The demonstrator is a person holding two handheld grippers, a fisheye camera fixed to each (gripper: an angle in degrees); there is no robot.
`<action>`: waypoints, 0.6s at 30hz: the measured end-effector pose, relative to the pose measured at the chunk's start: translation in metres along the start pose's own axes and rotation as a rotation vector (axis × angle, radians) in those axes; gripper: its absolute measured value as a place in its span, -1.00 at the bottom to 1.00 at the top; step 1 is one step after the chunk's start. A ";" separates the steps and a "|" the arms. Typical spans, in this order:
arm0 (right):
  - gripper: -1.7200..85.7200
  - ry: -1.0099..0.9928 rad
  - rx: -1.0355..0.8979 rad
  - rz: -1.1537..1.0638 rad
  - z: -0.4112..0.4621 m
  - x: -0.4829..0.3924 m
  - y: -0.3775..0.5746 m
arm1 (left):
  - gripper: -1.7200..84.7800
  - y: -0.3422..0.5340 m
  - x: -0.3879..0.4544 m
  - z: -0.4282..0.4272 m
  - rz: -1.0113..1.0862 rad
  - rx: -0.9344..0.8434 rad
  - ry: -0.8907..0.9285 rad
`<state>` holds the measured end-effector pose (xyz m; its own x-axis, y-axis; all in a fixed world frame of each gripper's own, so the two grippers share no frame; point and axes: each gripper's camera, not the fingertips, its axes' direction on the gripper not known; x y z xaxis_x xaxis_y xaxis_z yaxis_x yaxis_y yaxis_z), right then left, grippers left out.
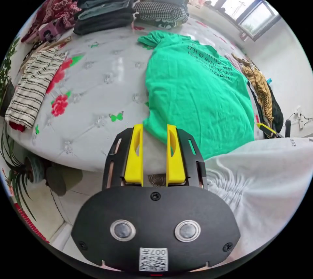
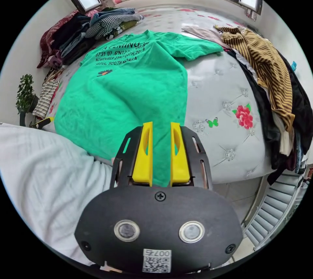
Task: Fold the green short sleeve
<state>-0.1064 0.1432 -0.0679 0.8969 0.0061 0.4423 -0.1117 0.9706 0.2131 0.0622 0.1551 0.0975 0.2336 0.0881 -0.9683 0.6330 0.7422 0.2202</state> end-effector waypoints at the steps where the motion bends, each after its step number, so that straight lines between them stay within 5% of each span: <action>1: -0.83 -0.009 -0.009 -0.009 -0.001 -0.002 0.006 | -0.71 0.003 -0.001 0.006 -0.022 -0.021 0.043; 11: -0.92 0.115 -0.080 -0.023 0.042 -0.042 -0.036 | -0.83 -0.081 -0.014 0.051 0.040 -0.164 0.013; 18: -0.90 0.028 0.107 0.052 -0.029 -0.053 -0.039 | -0.82 -0.120 -0.023 0.013 0.065 0.045 0.142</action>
<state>-0.1367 0.1118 -0.1252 0.9001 0.0637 0.4311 -0.2018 0.9377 0.2827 -0.0100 0.0554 0.0946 0.1709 0.2306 -0.9579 0.6530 0.7015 0.2854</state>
